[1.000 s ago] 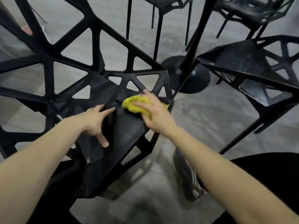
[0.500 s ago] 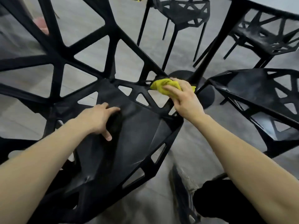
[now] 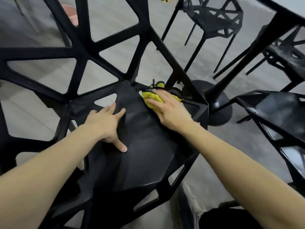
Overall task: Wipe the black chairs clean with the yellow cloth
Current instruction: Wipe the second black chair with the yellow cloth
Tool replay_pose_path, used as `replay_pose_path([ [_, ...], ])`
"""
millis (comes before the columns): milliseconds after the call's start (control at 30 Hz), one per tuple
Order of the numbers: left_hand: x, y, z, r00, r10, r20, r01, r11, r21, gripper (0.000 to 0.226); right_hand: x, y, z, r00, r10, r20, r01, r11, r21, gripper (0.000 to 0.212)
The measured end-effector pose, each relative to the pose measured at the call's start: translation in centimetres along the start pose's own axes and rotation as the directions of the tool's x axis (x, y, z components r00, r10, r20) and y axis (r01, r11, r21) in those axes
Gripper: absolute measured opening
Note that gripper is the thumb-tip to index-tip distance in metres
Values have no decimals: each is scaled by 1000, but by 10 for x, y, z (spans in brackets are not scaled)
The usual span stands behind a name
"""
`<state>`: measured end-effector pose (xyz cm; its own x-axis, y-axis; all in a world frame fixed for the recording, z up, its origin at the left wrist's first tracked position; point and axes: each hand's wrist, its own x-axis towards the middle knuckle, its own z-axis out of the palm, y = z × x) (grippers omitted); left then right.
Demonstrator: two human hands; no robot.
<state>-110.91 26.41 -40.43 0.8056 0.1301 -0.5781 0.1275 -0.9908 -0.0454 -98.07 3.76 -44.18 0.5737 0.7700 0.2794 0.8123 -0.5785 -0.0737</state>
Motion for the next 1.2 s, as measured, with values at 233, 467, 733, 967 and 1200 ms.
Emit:
replay_pose_path([
  [233, 6, -3, 7, 997, 38, -68, -37, 999, 11, 170, -17, 6, 0, 998, 6, -59, -1, 995, 96, 33],
  [467, 10, -11, 16, 995, 56, -84, -64, 994, -84, 170, 41, 1, 22, 998, -42, 54, 40, 999, 37, 41],
  [733, 13, -11, 21, 992, 87, -96, -95, 992, -88, 168, 48, -8, 44, 997, -52, -63, 60, 991, 120, 35],
  [967, 14, -15, 24, 992, 77, -102, -90, 988, -127, 168, 46, -6, 35, 995, -100, 28, 98, 993, 61, 36],
  [1200, 18, -12, 25, 994, 77, -82, -86, 990, -111, 169, 83, -33, 68, 998, -12, -55, 21, 986, 168, 34],
])
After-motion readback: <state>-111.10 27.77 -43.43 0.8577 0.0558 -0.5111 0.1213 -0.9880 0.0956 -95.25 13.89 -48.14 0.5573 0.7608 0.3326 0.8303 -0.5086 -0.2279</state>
